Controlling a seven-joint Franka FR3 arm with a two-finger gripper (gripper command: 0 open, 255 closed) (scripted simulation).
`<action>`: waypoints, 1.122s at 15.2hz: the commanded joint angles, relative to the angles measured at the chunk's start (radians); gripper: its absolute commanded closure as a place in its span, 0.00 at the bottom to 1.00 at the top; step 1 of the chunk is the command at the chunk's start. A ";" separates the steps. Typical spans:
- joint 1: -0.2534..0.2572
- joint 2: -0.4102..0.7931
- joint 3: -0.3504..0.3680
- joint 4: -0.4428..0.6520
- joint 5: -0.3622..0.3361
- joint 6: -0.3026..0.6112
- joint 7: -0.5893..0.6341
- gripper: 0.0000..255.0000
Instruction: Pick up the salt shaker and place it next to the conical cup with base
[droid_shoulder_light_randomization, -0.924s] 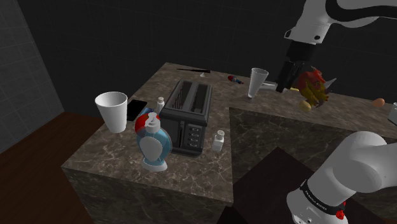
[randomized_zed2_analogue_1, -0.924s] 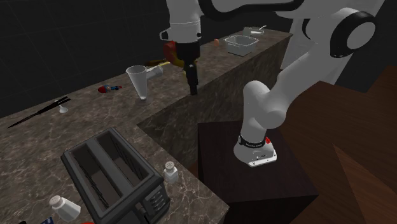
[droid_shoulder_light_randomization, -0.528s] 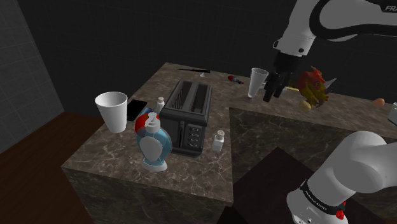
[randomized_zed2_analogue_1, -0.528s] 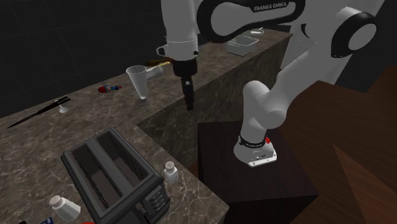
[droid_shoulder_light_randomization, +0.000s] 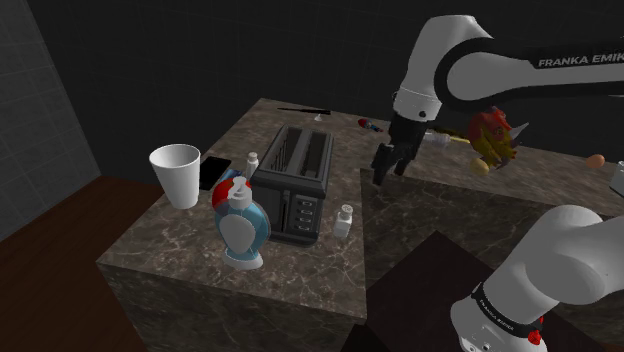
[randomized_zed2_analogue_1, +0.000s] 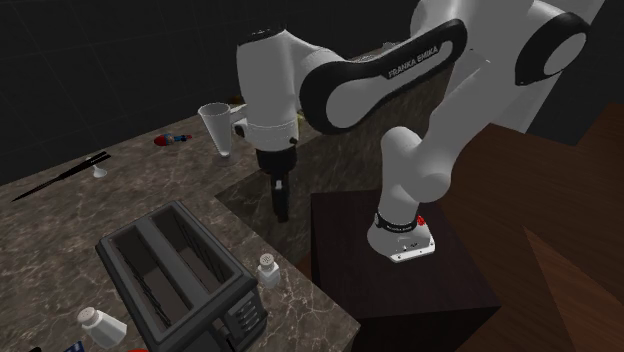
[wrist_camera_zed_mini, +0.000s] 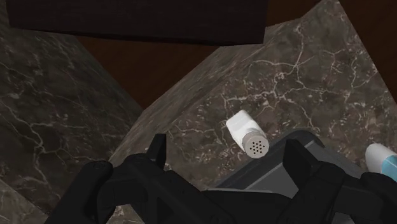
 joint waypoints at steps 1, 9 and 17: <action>0.005 0.050 0.043 -0.014 0.010 0.077 0.043 0.00; -0.001 0.251 0.168 -0.016 -0.003 0.303 0.181 0.00; -0.003 0.299 0.183 -0.056 -0.007 0.391 0.188 0.00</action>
